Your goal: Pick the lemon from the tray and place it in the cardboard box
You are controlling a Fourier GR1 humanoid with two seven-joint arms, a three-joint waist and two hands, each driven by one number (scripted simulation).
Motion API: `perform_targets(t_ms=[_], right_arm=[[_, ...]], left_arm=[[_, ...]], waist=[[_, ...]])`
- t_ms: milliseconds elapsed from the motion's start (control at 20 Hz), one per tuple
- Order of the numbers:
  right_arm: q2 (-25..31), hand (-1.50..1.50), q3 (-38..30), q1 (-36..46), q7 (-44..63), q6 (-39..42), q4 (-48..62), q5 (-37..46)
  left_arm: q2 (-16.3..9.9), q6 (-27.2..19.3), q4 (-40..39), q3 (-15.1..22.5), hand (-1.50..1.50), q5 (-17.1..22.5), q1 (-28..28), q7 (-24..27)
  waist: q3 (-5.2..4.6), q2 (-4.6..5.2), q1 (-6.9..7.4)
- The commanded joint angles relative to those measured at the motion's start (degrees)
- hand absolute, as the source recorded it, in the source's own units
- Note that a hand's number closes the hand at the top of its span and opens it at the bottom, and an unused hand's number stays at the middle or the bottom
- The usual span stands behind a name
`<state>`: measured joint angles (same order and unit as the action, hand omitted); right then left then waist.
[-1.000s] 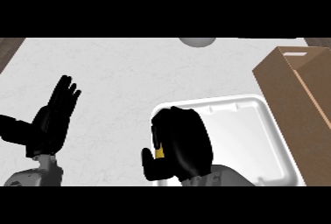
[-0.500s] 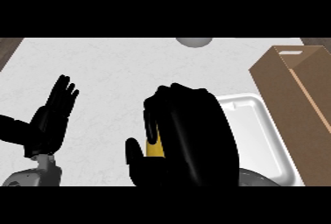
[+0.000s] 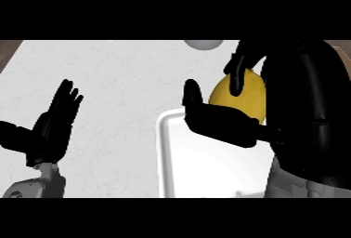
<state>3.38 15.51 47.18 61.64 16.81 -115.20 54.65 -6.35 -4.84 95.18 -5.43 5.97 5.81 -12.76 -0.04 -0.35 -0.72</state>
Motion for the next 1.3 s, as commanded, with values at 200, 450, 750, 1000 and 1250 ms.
perform_targets(t_ms=[200, 450, 750, 1000, 1250], right_arm=[[5.92, 1.50, -14.34, -5.53, 1.04, 6.20, -2.26, -4.01], [9.78, 1.50, -20.73, -7.54, -5.62, 4.39, 3.42, -4.02], [18.09, 1.50, -26.45, -9.09, -15.47, 3.14, 12.41, -2.87], [20.66, 1.50, -27.14, -14.18, -23.81, -2.23, 19.48, -0.90], [24.21, 1.50, -24.93, -16.39, -28.58, 2.88, 27.15, -0.98]], left_arm=[[1.24, -0.45, 1.60, 1.11, 0.00, -0.86, -2.72, 1.10], [-1.14, 2.63, 1.50, -1.27, 0.00, 2.18, -2.33, 0.87], [-2.29, 2.07, -2.62, -3.06, 0.00, 2.26, 3.69, -0.13], [-0.10, 0.41, 2.97, -0.05, 0.00, 0.83, -0.09, -3.06], [1.99, -0.21, -1.62, 1.33, 0.00, -1.31, -0.36, 2.06]], waist=[[0.06, 0.20, 0.30], [0.02, 0.39, 0.80], [0.03, 0.59, 0.71], [0.05, 0.44, 1.09], [0.01, 0.62, 1.20]])
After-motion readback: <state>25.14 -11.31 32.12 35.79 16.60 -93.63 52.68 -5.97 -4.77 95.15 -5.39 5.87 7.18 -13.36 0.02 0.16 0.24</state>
